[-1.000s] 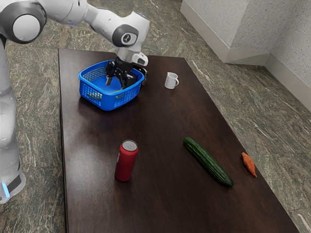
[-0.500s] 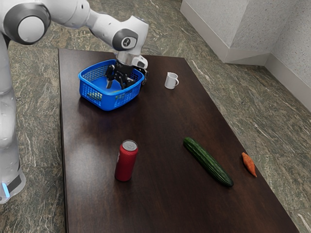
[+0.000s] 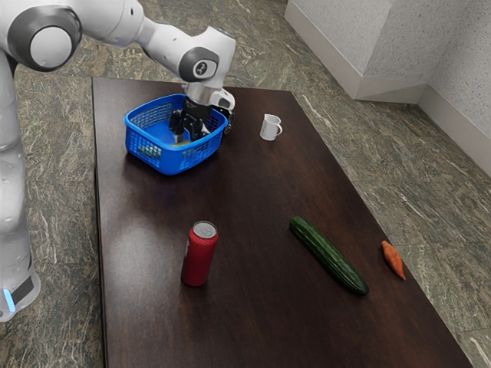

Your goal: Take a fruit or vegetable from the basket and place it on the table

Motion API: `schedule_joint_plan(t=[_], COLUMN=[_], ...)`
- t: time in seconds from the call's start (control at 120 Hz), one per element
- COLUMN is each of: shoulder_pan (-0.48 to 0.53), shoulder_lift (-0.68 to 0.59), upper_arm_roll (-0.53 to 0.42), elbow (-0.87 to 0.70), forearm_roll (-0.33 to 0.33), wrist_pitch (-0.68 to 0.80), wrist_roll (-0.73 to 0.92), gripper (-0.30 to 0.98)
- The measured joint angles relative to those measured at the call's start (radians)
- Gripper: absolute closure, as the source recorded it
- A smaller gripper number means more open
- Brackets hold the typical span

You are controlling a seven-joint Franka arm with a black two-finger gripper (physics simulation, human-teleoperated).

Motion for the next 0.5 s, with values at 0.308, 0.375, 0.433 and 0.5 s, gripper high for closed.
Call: schedule_joint_plan(t=[0.308, 0.375, 0.433, 0.5], shoulder_pan=[0.003, -0.003, -0.021, -0.034], shoulder_lift=[-0.031, -0.056, -0.088, -0.128], upper_arm_roll=[-0.01, -0.018, -0.026, -0.049], elbow=[0.054, 0.093, 0.119, 0.157], forearm_roll=[0.004, 0.008, 0.012, 0.024], wrist_pitch=[-0.05, -0.08, -0.109, -0.146], wrist_roll=[-0.027, -0.031, -0.034, -0.039], gripper=[0.52, 0.5, 0.52, 0.52])
